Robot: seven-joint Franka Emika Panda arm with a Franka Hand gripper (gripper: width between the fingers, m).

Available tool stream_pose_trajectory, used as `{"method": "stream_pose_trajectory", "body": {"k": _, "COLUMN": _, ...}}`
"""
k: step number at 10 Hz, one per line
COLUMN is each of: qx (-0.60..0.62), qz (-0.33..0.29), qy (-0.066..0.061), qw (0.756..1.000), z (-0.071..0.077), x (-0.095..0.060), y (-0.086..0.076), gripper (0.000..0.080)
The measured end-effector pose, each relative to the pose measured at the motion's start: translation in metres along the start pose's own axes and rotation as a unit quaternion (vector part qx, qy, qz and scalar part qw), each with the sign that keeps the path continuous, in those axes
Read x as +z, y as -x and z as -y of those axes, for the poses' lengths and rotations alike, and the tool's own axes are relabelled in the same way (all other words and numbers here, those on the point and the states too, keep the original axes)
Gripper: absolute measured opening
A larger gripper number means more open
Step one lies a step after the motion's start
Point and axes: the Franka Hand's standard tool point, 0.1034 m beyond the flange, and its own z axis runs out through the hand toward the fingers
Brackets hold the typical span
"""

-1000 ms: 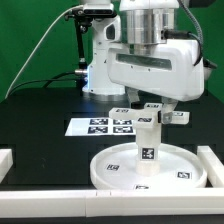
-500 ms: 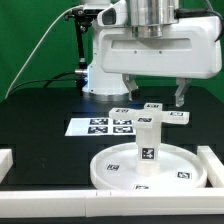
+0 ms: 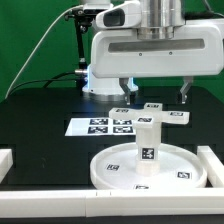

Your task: Assemble round table

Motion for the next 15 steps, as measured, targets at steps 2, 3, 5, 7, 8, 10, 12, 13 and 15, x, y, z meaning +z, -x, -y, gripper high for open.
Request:
{"method": "stream_pose_trajectory", "body": {"k": 2, "qx": -0.084, "qz": 0.0, "qy": 0.002, "qw": 0.997, "z": -0.002, "x": 0.0, "y": 0.0, "gripper": 0.0648}}
{"method": "stream_pose_trajectory", "body": {"k": 3, "qx": -0.169, "qz": 0.0, "qy": 0.007, "qw": 0.986, "z": -0.009, "x": 0.0, "y": -0.002, "gripper": 0.0648}}
{"method": "stream_pose_trajectory", "body": {"k": 5, "qx": -0.244, "qz": 0.001, "qy": 0.014, "qw": 0.97, "z": -0.014, "x": 0.005, "y": 0.0, "gripper": 0.0648}}
{"method": "stream_pose_trajectory", "body": {"k": 7, "qx": -0.235, "qz": 0.003, "qy": 0.014, "qw": 0.972, "z": -0.016, "x": 0.011, "y": 0.002, "gripper": 0.0648}}
{"method": "stream_pose_trajectory", "body": {"k": 8, "qx": -0.233, "qz": 0.004, "qy": 0.015, "qw": 0.972, "z": -0.017, "x": 0.012, "y": 0.003, "gripper": 0.0648}}
{"method": "stream_pose_trajectory", "body": {"k": 10, "qx": -0.227, "qz": 0.006, "qy": 0.016, "qw": 0.974, "z": -0.017, "x": 0.016, "y": 0.001, "gripper": 0.0648}}
{"method": "stream_pose_trajectory", "body": {"k": 12, "qx": -0.22, "qz": 0.009, "qy": 0.018, "qw": 0.975, "z": -0.014, "x": 0.022, "y": 0.003, "gripper": 0.0648}}
{"method": "stream_pose_trajectory", "body": {"k": 13, "qx": -0.217, "qz": 0.009, "qy": 0.018, "qw": 0.976, "z": -0.012, "x": 0.023, "y": 0.004, "gripper": 0.0648}}
{"method": "stream_pose_trajectory", "body": {"k": 15, "qx": -0.209, "qz": 0.01, "qy": 0.018, "qw": 0.978, "z": -0.012, "x": 0.024, "y": 0.004, "gripper": 0.0648}}
